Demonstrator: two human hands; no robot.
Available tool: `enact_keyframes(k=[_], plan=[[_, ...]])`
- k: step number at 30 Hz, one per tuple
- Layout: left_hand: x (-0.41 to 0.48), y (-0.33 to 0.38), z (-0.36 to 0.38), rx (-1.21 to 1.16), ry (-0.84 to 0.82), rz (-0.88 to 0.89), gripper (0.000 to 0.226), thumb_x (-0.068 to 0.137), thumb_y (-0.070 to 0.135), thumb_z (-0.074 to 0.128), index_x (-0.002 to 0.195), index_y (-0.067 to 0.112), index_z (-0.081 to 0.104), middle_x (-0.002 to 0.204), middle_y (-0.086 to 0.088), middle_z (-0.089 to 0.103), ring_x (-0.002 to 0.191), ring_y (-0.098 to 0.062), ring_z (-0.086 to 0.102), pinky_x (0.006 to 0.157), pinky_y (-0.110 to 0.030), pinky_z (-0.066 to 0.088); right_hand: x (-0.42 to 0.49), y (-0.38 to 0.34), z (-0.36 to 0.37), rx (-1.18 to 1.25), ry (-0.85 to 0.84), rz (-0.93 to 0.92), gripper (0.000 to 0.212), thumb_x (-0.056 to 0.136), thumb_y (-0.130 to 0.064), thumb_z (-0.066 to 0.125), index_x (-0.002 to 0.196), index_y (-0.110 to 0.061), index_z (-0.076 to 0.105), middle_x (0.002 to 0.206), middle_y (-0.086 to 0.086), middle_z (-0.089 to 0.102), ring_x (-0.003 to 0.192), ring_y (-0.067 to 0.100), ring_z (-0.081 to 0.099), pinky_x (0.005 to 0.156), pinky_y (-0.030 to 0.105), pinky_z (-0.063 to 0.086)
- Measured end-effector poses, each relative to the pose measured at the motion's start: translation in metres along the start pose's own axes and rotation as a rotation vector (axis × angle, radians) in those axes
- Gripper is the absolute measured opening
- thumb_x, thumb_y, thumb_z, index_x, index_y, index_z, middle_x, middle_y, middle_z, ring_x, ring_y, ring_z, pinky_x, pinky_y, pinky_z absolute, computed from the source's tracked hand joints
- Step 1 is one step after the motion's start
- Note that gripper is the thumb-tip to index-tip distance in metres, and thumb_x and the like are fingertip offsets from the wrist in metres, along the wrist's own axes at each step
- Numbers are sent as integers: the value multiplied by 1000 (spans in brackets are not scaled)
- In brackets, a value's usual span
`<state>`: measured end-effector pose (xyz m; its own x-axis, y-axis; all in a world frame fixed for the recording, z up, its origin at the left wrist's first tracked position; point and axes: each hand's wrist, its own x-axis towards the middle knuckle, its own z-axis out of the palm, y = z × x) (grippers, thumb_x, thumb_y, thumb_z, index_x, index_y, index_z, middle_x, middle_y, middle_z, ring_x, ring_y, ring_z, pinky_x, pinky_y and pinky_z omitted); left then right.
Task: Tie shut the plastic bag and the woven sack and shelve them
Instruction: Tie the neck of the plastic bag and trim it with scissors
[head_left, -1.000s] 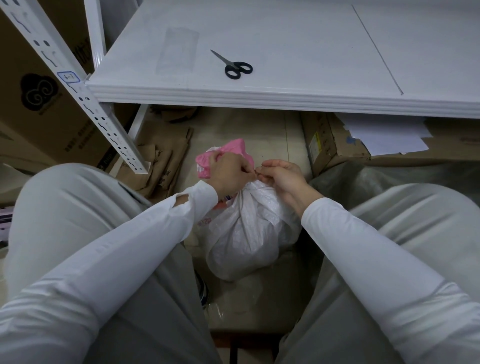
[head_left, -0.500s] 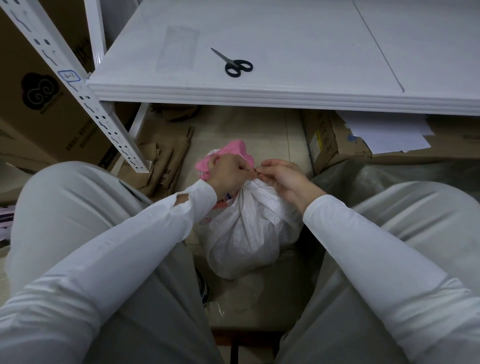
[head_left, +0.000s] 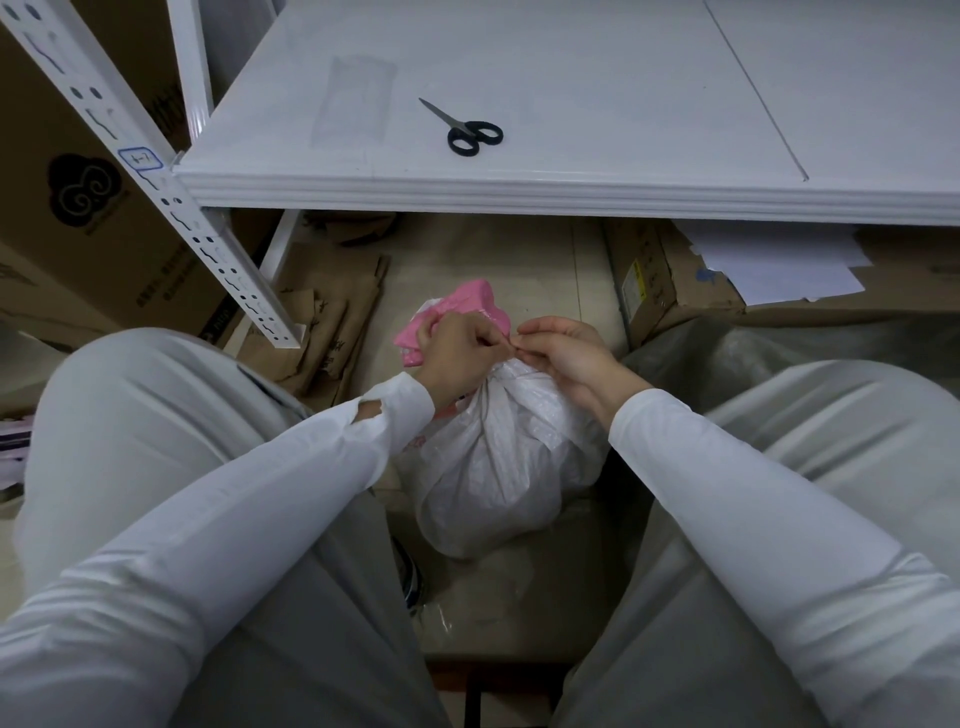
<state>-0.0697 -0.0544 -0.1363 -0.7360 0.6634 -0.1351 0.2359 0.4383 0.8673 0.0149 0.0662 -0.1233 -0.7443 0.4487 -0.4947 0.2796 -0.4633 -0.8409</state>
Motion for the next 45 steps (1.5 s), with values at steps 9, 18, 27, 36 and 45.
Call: enact_keyframes(k=[9,18,27,36,45], plan=[[3,-2,1,74,18,4,19,76,26,70,71,44,69,70,25,67,78,-7,65,101,-60,39,1,-1,0,-30,0,-12,15,81,9,67,83,-6,67,77,11,70,69,17,67,66,19,58],[12,-6,2,156,85,-25,32,80,22,71,51,34,64,56,23,62,75,-8,61,105,-54,35,1,1,5,-31,44,-69,12,85,11,63,94,3,67,78,13,66,55,7,65,60,14,55],[10,-8,7,41,86,-74,17,75,22,67,60,31,70,57,21,64,67,-8,61,102,-61,38,-2,6,6,125,129,-13,16,82,13,66,81,-4,63,77,16,66,54,12,65,57,17,56],[6,-8,6,30,77,-50,19,78,18,70,61,26,70,60,19,66,68,-7,62,101,-60,39,-2,3,3,18,64,-3,17,82,11,66,79,-5,68,74,13,70,55,10,68,59,17,56],[6,-7,6,61,62,-9,15,76,27,68,61,31,70,60,23,65,62,-4,59,95,-65,41,7,-2,-6,-91,-56,1,16,83,14,61,93,4,69,84,16,70,70,15,70,68,19,58]])
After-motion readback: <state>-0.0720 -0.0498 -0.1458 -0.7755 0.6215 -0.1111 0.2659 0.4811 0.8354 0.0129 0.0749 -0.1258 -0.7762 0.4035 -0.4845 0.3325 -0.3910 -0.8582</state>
